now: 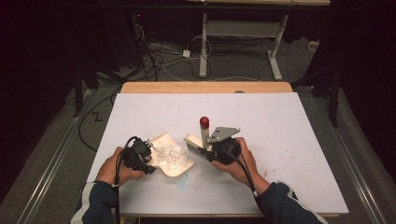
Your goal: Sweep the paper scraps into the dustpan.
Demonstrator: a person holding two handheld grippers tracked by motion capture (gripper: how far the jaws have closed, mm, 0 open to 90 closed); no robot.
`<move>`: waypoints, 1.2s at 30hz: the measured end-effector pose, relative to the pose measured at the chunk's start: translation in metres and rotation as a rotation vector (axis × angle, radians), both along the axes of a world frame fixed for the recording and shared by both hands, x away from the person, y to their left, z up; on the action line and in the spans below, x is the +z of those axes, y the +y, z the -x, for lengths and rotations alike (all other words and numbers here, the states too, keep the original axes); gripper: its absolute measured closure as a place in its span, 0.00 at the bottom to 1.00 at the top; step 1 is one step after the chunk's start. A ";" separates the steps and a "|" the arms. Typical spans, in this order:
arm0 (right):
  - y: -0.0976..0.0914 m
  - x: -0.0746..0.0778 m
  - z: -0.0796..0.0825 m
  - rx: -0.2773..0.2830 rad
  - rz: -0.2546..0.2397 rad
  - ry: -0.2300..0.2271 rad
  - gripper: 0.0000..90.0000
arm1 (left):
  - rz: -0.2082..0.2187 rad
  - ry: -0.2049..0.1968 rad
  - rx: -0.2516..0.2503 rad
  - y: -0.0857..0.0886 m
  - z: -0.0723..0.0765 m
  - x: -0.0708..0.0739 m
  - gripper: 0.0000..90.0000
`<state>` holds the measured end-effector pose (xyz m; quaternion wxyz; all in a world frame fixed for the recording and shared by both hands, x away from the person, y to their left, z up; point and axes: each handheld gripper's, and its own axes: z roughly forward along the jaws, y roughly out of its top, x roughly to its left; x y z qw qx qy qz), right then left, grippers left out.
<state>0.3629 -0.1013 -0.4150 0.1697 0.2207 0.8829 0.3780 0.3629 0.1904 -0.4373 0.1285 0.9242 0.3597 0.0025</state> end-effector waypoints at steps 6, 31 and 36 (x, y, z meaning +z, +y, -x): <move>0.011 -0.003 0.015 0.034 -0.010 0.018 0.75 | -0.051 0.002 -0.009 -0.002 0.003 0.004 0.70; -0.003 0.020 0.002 0.002 -0.135 -0.030 0.75 | -0.047 0.008 -0.009 0.001 0.002 0.001 0.70; -0.001 0.006 -0.012 -0.054 -0.100 -0.035 0.75 | -0.047 0.004 -0.005 0.001 0.002 0.002 0.70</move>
